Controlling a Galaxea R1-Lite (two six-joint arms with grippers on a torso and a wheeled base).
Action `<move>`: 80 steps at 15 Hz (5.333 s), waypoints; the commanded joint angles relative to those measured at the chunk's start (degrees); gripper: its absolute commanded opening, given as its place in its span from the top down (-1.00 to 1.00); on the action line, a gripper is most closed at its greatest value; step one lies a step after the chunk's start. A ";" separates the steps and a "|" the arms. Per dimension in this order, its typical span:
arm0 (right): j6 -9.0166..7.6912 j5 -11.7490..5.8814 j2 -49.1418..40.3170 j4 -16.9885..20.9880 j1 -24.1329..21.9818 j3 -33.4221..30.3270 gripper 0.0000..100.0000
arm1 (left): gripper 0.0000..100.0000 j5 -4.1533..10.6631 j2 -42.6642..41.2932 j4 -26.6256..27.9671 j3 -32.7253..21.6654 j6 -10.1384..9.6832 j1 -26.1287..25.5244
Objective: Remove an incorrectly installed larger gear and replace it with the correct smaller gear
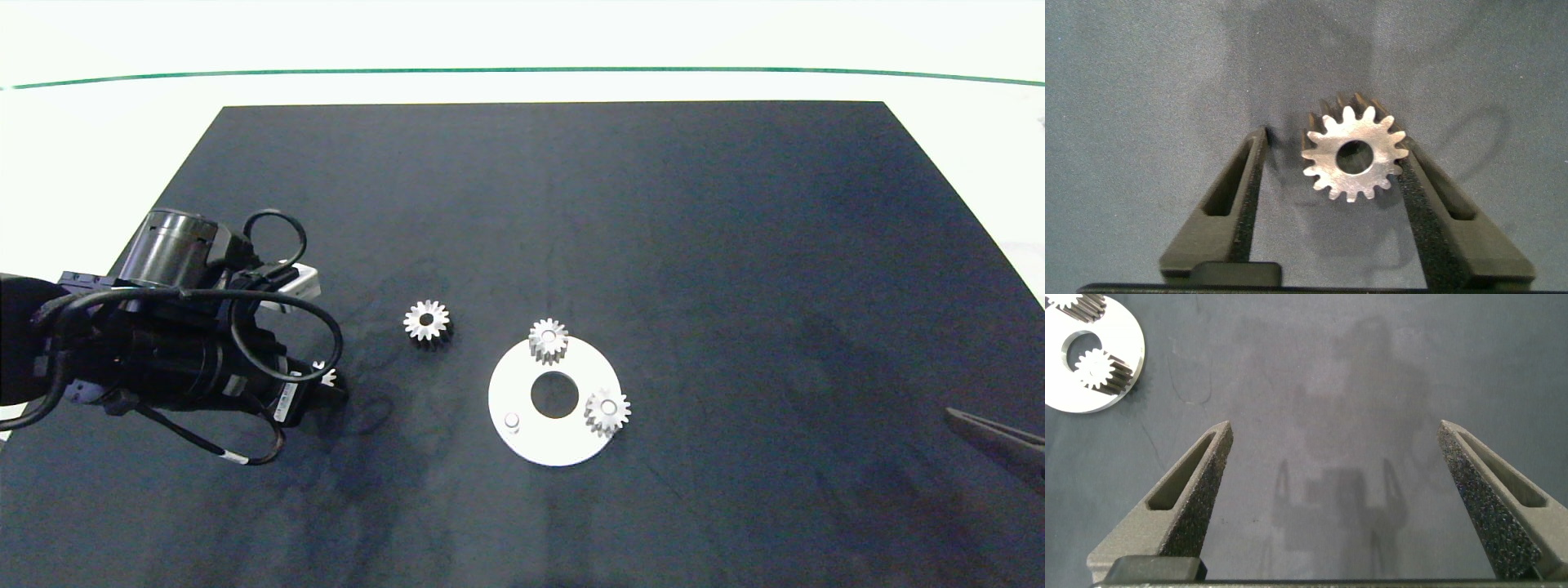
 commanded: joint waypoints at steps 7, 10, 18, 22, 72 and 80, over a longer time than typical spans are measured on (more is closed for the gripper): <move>-0.04 0.14 0.07 -0.03 -0.06 0.18 -1.00 | 0.21 -0.04 0.40 0.18 0.05 0.05 -0.04; -0.04 0.06 -0.11 -0.03 -0.06 0.18 -1.00 | 0.33 -0.04 0.31 0.18 0.05 0.05 -0.04; -0.04 0.14 0.24 -0.20 0.03 -0.09 -1.00 | 0.56 0.05 -0.83 0.45 0.23 -0.03 0.14; -0.04 0.23 0.60 -0.38 0.03 -0.09 -1.00 | 0.56 0.05 -5.49 0.45 0.14 0.14 -0.83; 1.46 0.50 -6.44 1.20 -0.76 3.16 -1.00 | 0.56 19.74 9.10 0.89 -10.85 -1.00 -39.06; 1.72 0.67 -6.44 1.03 -0.76 4.31 -1.00 | -1.00 19.74 9.89 0.97 -10.76 -1.09 -39.24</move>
